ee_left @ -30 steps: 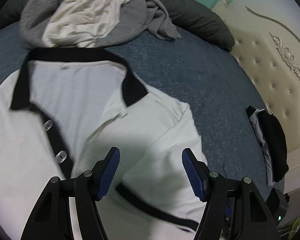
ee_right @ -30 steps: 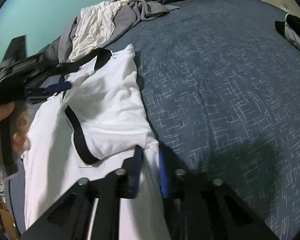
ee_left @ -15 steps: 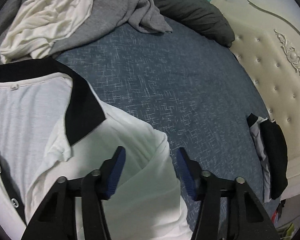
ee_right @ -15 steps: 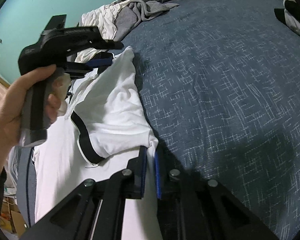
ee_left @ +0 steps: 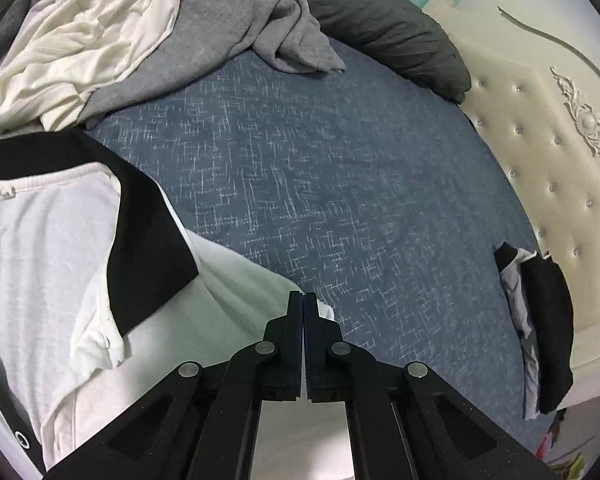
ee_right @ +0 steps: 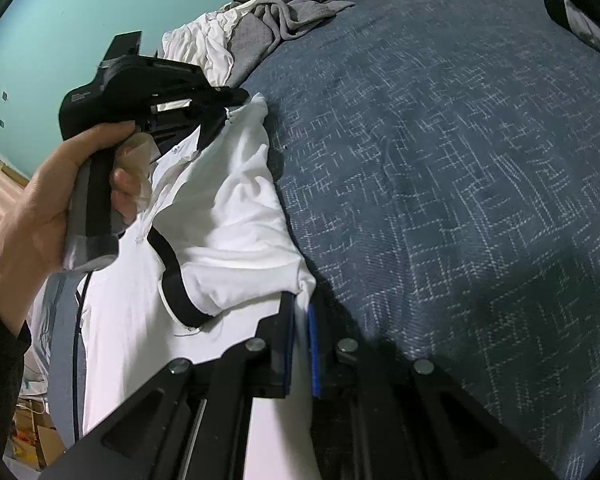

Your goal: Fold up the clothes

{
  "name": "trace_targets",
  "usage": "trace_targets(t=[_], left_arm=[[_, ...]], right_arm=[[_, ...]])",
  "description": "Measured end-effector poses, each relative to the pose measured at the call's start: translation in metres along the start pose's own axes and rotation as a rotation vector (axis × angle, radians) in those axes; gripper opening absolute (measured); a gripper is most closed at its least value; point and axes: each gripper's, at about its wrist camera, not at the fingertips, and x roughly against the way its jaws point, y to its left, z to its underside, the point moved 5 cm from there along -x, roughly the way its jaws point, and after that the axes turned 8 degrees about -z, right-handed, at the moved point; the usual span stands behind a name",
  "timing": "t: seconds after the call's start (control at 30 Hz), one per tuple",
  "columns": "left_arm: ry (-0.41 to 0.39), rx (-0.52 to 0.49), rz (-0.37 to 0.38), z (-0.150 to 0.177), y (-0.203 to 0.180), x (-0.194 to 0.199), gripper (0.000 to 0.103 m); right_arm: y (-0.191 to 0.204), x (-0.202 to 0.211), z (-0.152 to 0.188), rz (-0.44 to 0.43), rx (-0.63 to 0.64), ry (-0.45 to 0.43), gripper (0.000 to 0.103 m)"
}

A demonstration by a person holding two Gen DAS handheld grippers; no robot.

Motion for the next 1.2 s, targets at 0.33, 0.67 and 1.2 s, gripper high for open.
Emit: trace_targets(t=[0.33, 0.67, 1.2], left_arm=[[0.055, -0.023, -0.018, 0.007, -0.011, -0.013, 0.039], [0.034, 0.011, -0.026, -0.008, 0.004, -0.022, 0.004], [0.039, 0.054, -0.044, -0.019, 0.016, -0.029, 0.007]], right_arm=[[-0.004, 0.004, 0.001, -0.014, -0.012, -0.003, 0.006], [-0.013, 0.011, -0.001, -0.022, -0.032, -0.026, 0.005], [-0.015, 0.013, 0.008, -0.035, -0.050, -0.008, 0.004]])
